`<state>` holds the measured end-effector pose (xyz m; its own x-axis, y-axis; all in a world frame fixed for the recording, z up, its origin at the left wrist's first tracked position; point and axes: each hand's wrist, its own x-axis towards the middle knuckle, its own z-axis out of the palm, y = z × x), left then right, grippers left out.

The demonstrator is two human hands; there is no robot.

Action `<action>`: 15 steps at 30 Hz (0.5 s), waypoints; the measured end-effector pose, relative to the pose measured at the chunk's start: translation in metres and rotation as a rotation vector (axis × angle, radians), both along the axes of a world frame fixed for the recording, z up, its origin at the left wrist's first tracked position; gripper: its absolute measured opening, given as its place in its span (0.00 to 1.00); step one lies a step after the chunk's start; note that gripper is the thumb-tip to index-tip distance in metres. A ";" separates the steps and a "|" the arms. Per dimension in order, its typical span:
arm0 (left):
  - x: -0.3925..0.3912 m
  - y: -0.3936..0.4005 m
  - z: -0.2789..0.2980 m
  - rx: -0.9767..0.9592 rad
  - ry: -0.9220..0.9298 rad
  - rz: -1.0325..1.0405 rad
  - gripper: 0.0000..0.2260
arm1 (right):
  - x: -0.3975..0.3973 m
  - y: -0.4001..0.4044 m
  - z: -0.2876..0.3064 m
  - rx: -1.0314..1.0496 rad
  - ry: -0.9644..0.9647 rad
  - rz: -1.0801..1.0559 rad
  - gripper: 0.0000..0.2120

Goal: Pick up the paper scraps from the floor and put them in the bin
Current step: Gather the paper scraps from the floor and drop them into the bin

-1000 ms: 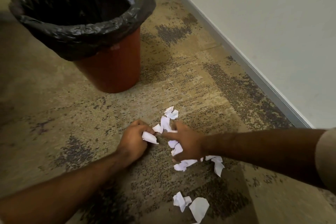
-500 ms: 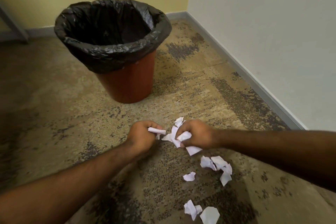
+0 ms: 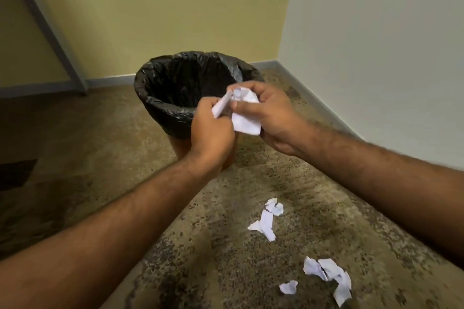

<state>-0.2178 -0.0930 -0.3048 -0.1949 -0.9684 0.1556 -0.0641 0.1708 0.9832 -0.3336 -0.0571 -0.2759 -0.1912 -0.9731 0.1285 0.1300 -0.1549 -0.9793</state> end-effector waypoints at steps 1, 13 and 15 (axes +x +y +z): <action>-0.001 -0.008 0.009 0.012 0.020 0.019 0.04 | 0.005 -0.010 0.007 -0.016 -0.004 -0.034 0.11; 0.035 -0.076 0.073 0.448 0.258 -0.151 0.12 | 0.033 -0.102 0.027 0.258 -0.113 -0.193 0.17; 0.037 -0.073 0.072 0.435 0.333 -0.171 0.14 | 0.029 -0.107 0.025 0.258 -0.170 -0.151 0.31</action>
<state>-0.1810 -0.1665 -0.2328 -0.3634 -0.9159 -0.1703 0.2538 -0.2732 0.9279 -0.3046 -0.1641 -0.2507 -0.3332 -0.9285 -0.1638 0.2891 0.0647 -0.9551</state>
